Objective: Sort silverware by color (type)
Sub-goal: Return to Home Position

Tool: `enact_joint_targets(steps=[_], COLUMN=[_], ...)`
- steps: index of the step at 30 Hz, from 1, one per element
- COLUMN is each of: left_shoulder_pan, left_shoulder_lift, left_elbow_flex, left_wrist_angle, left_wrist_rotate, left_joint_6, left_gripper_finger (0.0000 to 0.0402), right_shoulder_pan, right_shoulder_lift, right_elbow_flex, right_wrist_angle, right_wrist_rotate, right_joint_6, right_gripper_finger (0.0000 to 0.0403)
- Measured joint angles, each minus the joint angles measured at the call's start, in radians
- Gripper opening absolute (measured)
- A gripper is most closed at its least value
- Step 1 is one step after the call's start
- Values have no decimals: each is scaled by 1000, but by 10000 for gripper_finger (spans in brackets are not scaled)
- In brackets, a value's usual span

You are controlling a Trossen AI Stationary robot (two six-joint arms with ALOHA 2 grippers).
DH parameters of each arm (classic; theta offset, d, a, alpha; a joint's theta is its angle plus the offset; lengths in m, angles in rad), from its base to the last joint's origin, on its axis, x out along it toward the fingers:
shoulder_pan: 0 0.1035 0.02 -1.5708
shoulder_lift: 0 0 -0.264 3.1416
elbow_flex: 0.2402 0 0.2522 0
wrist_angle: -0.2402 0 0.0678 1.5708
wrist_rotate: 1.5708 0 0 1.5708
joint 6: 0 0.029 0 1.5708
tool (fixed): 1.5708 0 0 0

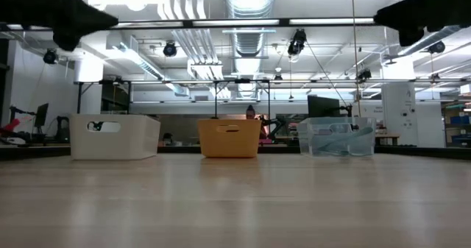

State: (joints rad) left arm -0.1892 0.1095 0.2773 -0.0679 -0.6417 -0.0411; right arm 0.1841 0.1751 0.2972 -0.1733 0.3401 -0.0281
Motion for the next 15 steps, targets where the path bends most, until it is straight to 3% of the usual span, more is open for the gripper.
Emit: enact_joint_targets(steps=[4, 12, 15], left_shoulder_pan=[68, 107, 119], left_shoulder_lift=[-68, -110, -101], left_elbow_flex=[-79, -268, -266], left_wrist_angle=[13, 224, 173], left_wrist_rotate=[5, 6, -2], left_joint_6=[-48, -56, -63], left_gripper_finger=[1, 0, 0], right_shoulder_pan=[-2, -9, -22], right_shoulder_lift=[-72, -151, -155], right_elbow_flex=[-59, -169, -197], right_wrist_angle=[8, 47, 96], right_wrist_rotate=[-1, -2, 1], right_joint_6=[-24, -52, -70], right_gripper_finger=[72, 72, 72])
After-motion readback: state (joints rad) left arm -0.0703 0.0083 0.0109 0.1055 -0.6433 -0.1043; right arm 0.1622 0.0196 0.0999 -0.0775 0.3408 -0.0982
